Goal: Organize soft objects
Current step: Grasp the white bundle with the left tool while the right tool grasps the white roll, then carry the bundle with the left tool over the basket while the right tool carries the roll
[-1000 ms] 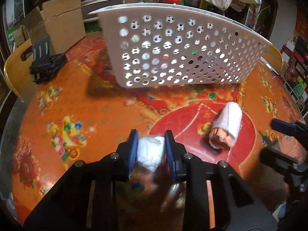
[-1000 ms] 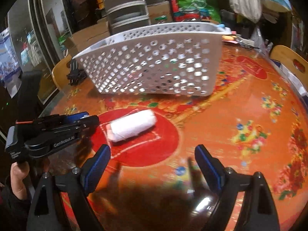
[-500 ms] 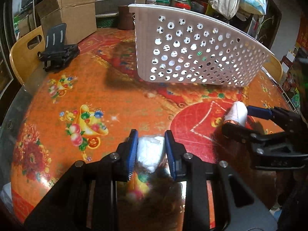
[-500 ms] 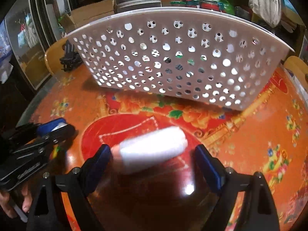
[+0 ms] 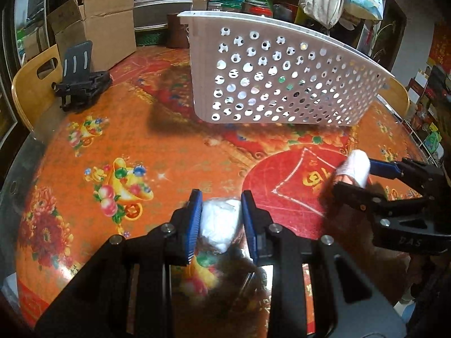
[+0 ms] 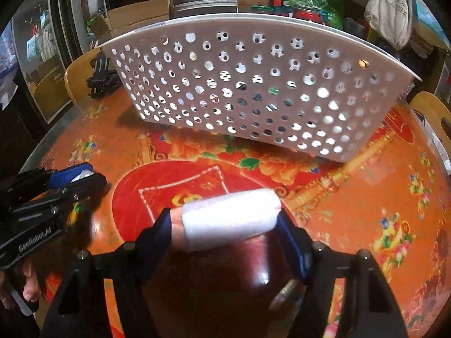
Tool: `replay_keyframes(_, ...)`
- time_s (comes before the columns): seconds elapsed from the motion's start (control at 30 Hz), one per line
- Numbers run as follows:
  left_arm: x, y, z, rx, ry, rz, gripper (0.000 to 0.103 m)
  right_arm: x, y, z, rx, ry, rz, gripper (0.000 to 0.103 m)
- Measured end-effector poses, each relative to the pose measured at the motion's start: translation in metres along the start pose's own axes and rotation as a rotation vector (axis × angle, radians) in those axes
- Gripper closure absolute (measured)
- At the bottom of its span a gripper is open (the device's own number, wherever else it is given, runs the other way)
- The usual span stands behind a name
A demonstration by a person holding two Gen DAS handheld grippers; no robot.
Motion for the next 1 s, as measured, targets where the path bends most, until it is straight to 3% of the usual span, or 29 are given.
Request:
replay_keyframes(0.5,0.022,0.033,-0.031,-0.013,0.068,0.055,0.077,-0.009,0.038,-0.061,-0.017,0.107,-0.007,0.032)
replay_keyframes(1.0,0.078,0.046,-0.065,-0.039,0.104,0.059,0.077,0.036,0.059,-0.104,-0.006,0.182,-0.028,0.032)
Point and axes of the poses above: each gripper's, at about its wrist camera, not at the fingertips, and z roughly the way its jaws point, y to its right, x to its top, the point moved 1 cm from there along z, roughly the way its jaws point, and after that the axes turned 1 degree about y, right-handed, at the moved point
